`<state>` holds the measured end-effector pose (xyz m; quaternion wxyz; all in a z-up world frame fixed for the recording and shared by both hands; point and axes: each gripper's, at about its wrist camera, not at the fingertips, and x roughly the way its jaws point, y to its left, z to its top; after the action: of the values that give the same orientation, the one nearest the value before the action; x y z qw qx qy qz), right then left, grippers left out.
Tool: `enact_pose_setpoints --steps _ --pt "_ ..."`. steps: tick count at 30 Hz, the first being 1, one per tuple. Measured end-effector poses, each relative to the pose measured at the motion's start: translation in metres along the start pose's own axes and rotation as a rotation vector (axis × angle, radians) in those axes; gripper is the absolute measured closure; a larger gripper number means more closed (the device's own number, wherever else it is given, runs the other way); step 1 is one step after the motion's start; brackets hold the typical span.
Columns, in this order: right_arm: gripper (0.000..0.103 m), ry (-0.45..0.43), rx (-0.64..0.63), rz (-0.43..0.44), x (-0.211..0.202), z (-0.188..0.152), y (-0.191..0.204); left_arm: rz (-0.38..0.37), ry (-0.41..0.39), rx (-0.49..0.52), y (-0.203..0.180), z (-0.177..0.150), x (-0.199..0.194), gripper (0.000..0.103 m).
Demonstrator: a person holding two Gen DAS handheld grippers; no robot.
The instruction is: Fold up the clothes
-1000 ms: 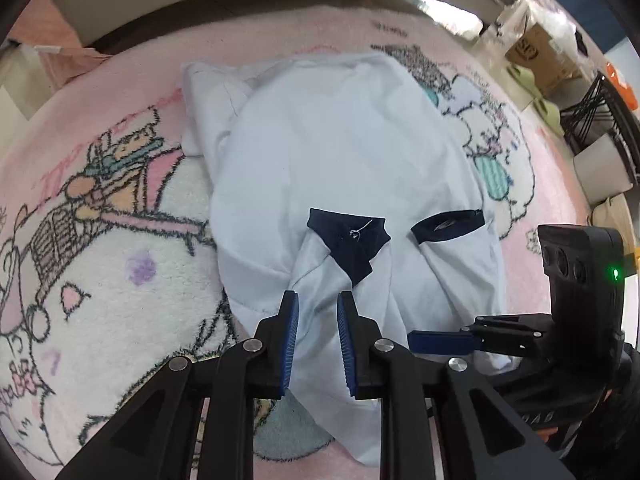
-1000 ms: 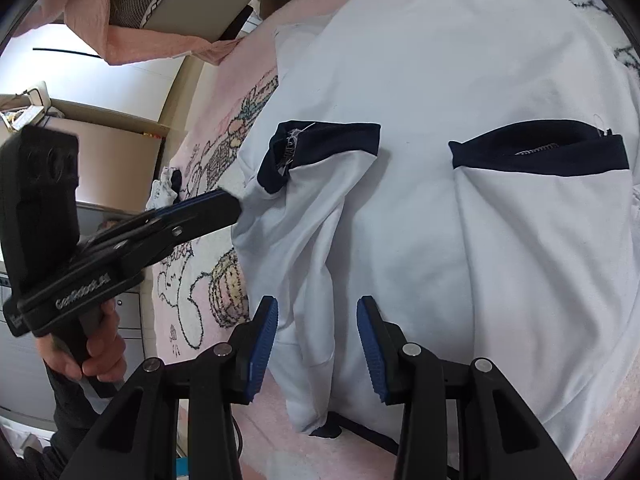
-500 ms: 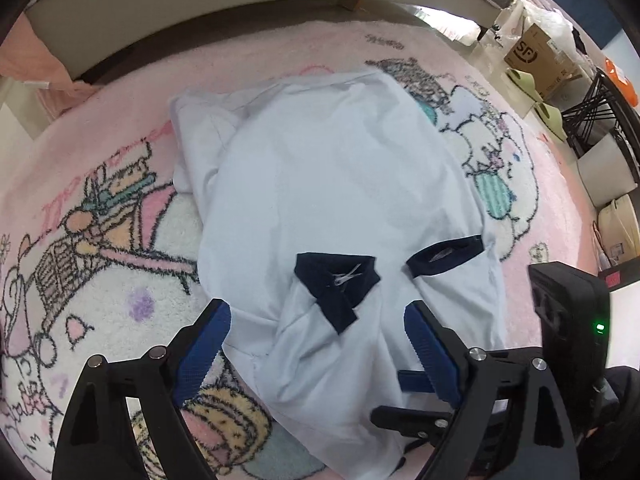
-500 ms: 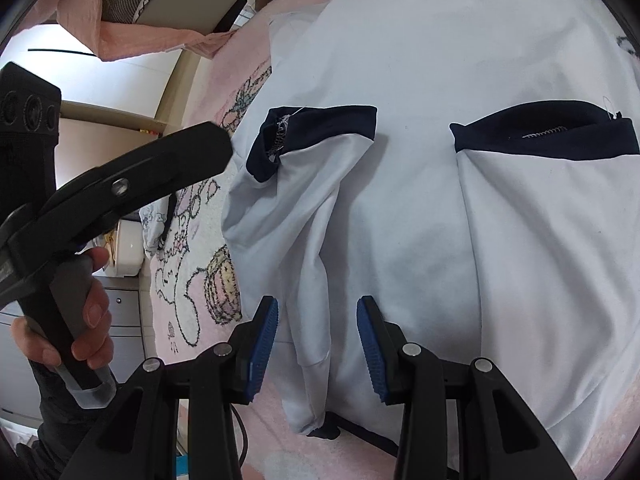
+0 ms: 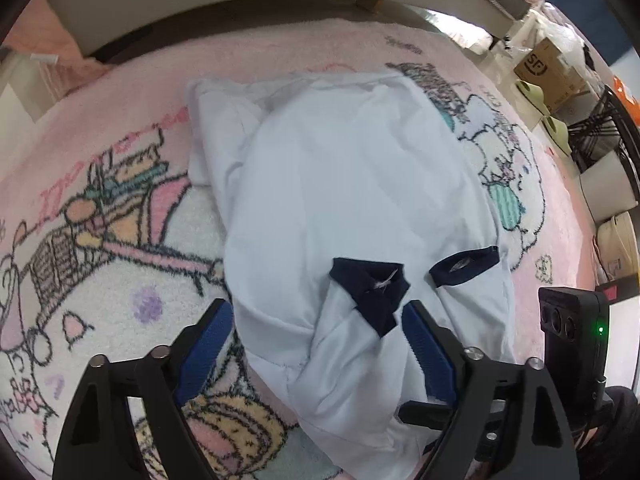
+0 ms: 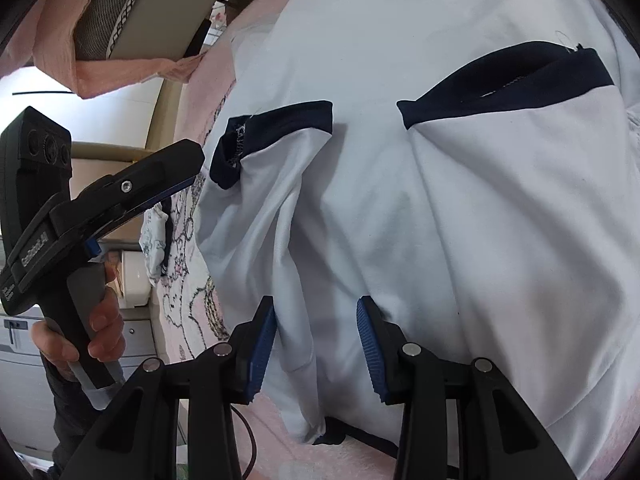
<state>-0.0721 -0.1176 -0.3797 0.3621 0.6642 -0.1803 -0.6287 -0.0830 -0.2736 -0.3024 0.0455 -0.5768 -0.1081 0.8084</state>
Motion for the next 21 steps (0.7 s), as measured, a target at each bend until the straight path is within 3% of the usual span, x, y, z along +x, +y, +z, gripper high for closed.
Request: enact_pose_setpoints --steps 7,8,9,11,13,15,21 --pt "0.063 -0.057 0.014 0.027 -0.013 -0.006 -0.002 0.017 0.021 0.191 -0.027 -0.002 0.007 0.047" --pt "0.064 -0.062 0.015 0.026 -0.014 -0.006 -0.002 0.017 0.039 0.207 -0.028 -0.002 0.012 0.054" --pt "0.065 -0.064 0.009 0.018 -0.015 -0.007 -0.003 0.007 0.054 0.207 -0.027 -0.003 0.017 0.067" --pt "0.078 -0.057 -0.012 -0.009 -0.012 -0.007 0.0 -0.015 0.073 0.175 -0.021 -0.003 0.024 0.078" --pt "0.094 -0.041 -0.047 -0.042 -0.007 -0.007 0.005 -0.041 0.073 0.114 -0.012 -0.003 0.027 0.079" --pt "0.096 -0.036 -0.072 -0.057 -0.009 -0.008 0.005 -0.06 0.07 0.057 -0.005 -0.002 0.028 0.087" --pt "0.098 -0.044 -0.119 -0.111 -0.01 -0.013 0.012 -0.028 0.073 0.026 0.001 0.003 0.026 0.091"
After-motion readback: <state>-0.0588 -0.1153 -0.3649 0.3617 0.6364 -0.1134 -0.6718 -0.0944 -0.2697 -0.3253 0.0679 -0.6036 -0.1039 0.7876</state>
